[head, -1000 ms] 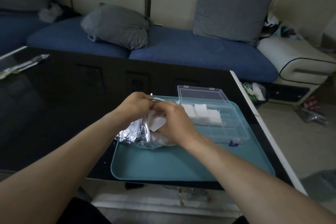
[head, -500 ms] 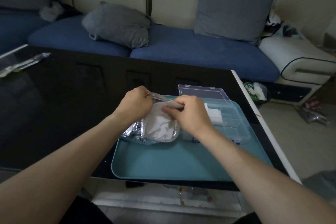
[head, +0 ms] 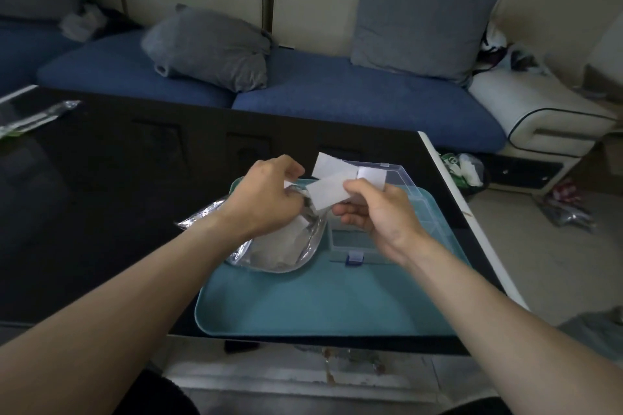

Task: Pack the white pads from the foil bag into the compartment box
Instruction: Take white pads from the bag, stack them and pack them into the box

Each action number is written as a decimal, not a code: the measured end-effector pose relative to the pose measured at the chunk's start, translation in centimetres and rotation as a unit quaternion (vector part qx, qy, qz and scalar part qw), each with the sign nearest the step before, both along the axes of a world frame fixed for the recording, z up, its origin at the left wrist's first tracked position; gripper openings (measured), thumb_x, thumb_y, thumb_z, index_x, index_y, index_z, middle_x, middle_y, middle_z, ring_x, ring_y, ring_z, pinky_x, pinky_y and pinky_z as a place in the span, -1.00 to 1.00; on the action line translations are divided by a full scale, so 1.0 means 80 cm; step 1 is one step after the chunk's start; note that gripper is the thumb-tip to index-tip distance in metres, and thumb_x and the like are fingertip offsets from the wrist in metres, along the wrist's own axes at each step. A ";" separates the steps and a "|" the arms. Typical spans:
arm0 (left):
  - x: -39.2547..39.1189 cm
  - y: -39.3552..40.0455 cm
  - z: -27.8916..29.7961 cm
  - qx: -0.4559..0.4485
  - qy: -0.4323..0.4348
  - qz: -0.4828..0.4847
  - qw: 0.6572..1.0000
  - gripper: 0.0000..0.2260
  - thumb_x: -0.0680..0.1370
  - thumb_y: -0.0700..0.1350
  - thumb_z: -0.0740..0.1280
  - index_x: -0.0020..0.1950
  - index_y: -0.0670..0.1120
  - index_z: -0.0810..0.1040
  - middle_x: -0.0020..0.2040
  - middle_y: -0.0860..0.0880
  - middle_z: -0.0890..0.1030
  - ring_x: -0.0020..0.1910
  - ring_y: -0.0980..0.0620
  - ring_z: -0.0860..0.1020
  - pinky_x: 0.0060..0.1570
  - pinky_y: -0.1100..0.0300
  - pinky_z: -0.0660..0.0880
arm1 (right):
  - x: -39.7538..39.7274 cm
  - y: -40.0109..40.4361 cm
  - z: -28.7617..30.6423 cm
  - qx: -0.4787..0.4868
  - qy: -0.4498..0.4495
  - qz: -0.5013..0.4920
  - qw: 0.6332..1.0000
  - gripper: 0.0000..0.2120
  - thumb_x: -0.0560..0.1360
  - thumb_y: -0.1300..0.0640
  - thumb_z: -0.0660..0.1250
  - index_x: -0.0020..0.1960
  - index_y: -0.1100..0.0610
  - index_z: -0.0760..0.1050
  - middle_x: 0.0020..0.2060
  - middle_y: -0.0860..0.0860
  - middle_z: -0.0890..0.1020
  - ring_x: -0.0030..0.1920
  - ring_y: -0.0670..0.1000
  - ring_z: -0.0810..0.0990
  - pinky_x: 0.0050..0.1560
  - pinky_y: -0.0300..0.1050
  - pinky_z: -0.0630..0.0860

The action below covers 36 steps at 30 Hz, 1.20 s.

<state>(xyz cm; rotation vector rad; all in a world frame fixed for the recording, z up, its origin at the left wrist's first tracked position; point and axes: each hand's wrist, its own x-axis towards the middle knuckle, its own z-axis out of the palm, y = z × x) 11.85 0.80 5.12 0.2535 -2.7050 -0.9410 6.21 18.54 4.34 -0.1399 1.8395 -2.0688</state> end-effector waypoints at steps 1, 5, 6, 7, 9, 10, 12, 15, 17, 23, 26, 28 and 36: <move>0.002 0.003 0.002 0.003 0.009 -0.027 1.000 -0.61 0.50 -0.16 0.36 0.34 -0.04 0.50 0.24 0.03 0.57 0.27 0.05 0.48 0.18 0.21 0.42 | -0.002 0.004 0.003 -0.016 -0.007 -0.006 1.000 -0.89 0.57 0.25 0.34 0.00 0.28 0.60 -0.26 0.18 0.70 -0.34 0.02 0.67 -0.36 -0.22 0.58; 0.009 0.023 0.016 0.146 0.079 -0.076 0.983 -0.55 0.41 -0.01 0.30 0.30 -0.03 0.52 0.19 0.11 0.57 0.18 0.19 0.51 0.16 0.27 0.43 | -0.004 0.021 0.015 -0.072 -0.032 -0.007 0.997 -0.89 0.58 0.23 0.32 -0.05 0.24 0.61 -0.29 0.14 0.67 -0.36 0.00 0.64 -0.37 -0.23 0.56; 0.010 0.030 0.020 0.195 0.094 -0.078 0.973 -0.56 0.42 0.02 0.31 0.29 -0.02 0.53 0.16 0.13 0.59 0.14 0.23 0.53 0.12 0.32 0.45 | -0.004 0.024 0.017 -0.072 -0.030 0.000 0.997 -0.89 0.58 0.23 0.32 -0.05 0.24 0.60 -0.29 0.14 0.67 -0.36 0.01 0.64 -0.36 -0.22 0.57; 0.010 0.036 0.021 0.230 0.101 -0.080 0.965 -0.57 0.45 0.07 0.33 0.29 -0.02 0.52 0.14 0.13 0.59 0.11 0.26 0.54 0.09 0.36 0.47 | -0.004 0.028 0.018 -0.067 -0.025 0.011 0.997 -0.89 0.58 0.23 0.32 -0.03 0.25 0.60 -0.30 0.14 0.67 -0.35 0.01 0.64 -0.36 -0.22 0.57; 0.009 0.045 0.022 0.261 0.087 -0.095 0.957 -0.58 0.52 0.09 0.41 0.32 -0.02 0.48 0.12 0.11 0.61 0.09 0.25 0.57 0.10 0.31 0.52 | -0.003 0.032 0.019 -0.045 -0.015 0.040 0.998 -0.87 0.59 0.23 0.32 0.04 0.28 0.59 -0.30 0.15 0.67 -0.35 0.02 0.64 -0.35 -0.20 0.58; 0.009 0.047 0.021 0.259 0.073 -0.106 0.957 -0.60 0.53 0.06 0.43 0.31 -0.02 0.47 0.11 0.10 0.62 0.07 0.22 0.60 0.09 0.25 0.55 | -0.002 0.033 0.018 -0.030 -0.012 0.057 0.998 -0.84 0.59 0.22 0.32 0.09 0.30 0.59 -0.29 0.16 0.67 -0.35 0.03 0.64 -0.35 -0.19 0.59; 0.009 0.049 0.017 0.198 0.059 -0.124 0.971 -0.65 0.52 -0.01 0.46 0.26 -0.01 0.49 0.05 0.09 0.64 -0.01 0.16 0.63 0.02 0.17 0.59 | 0.001 0.033 0.017 0.000 -0.014 0.086 0.996 -0.78 0.59 0.20 0.34 0.14 0.33 0.58 -0.28 0.17 0.67 -0.32 0.04 0.66 -0.33 -0.18 0.59; 0.005 0.050 0.012 0.094 0.065 -0.113 0.987 -0.75 0.52 -0.09 0.44 0.17 -0.04 0.53 -0.05 0.09 0.64 -0.08 0.14 0.61 -0.07 0.16 0.57 | 0.005 0.035 0.015 0.013 -0.025 0.094 0.995 -0.81 0.58 0.17 0.38 0.07 0.30 0.59 -0.26 0.17 0.70 -0.28 0.05 0.69 -0.26 -0.17 0.63; 0.002 0.050 0.010 0.085 0.068 -0.097 0.989 -0.83 0.52 -0.12 0.44 0.08 -0.03 0.53 -0.11 0.12 0.61 -0.12 0.19 0.59 -0.15 0.29 0.51 | 0.006 0.038 0.015 0.016 -0.027 0.081 0.996 -0.82 0.57 0.19 0.39 0.09 0.29 0.59 -0.26 0.17 0.71 -0.27 0.05 0.71 -0.22 -0.18 0.66; 0.001 0.055 0.009 0.295 0.025 -0.047 0.954 -0.76 0.52 -0.23 0.44 0.18 -0.11 0.59 0.00 -0.03 0.70 -0.02 0.03 0.67 0.04 0.11 0.62 | 0.000 0.048 0.015 0.009 -0.010 0.047 0.999 -0.82 0.57 0.21 0.39 0.10 0.30 0.58 -0.27 0.14 0.71 -0.26 0.02 0.71 -0.22 -0.20 0.66; 0.002 0.060 0.011 0.410 0.009 -0.029 0.912 -0.85 0.53 -0.27 0.43 0.08 -0.13 0.62 -0.02 -0.12 0.71 -0.02 -0.10 0.69 0.04 -0.02 0.63 | 0.001 0.050 0.017 0.004 0.008 0.033 0.999 -0.84 0.57 0.16 0.39 0.02 0.26 0.62 -0.27 0.10 0.69 -0.29 0.00 0.69 -0.29 -0.20 0.64; 0.000 0.060 0.011 0.452 0.005 -0.012 0.892 -0.88 0.52 -0.28 0.43 0.03 -0.14 0.62 -0.05 -0.13 0.72 -0.05 -0.11 0.68 0.03 0.00 0.63 | -0.002 0.052 0.019 0.004 0.025 0.010 1.000 -0.84 0.56 0.12 0.39 -0.02 0.23 0.65 -0.28 0.05 0.67 -0.33 -0.05 0.65 -0.31 -0.22 0.60; -0.006 0.058 0.005 0.501 -0.021 -0.043 0.864 -0.88 0.54 -0.36 0.36 -0.01 -0.18 0.63 -0.09 -0.14 0.71 -0.08 -0.12 0.68 0.07 -0.03 0.61 | -0.002 0.075 0.033 0.134 0.064 0.132 0.980 -0.57 0.21 0.13 0.61 -0.01 0.30 0.63 -0.31 0.12 0.69 -0.48 -0.09 0.49 -0.43 -0.28 0.43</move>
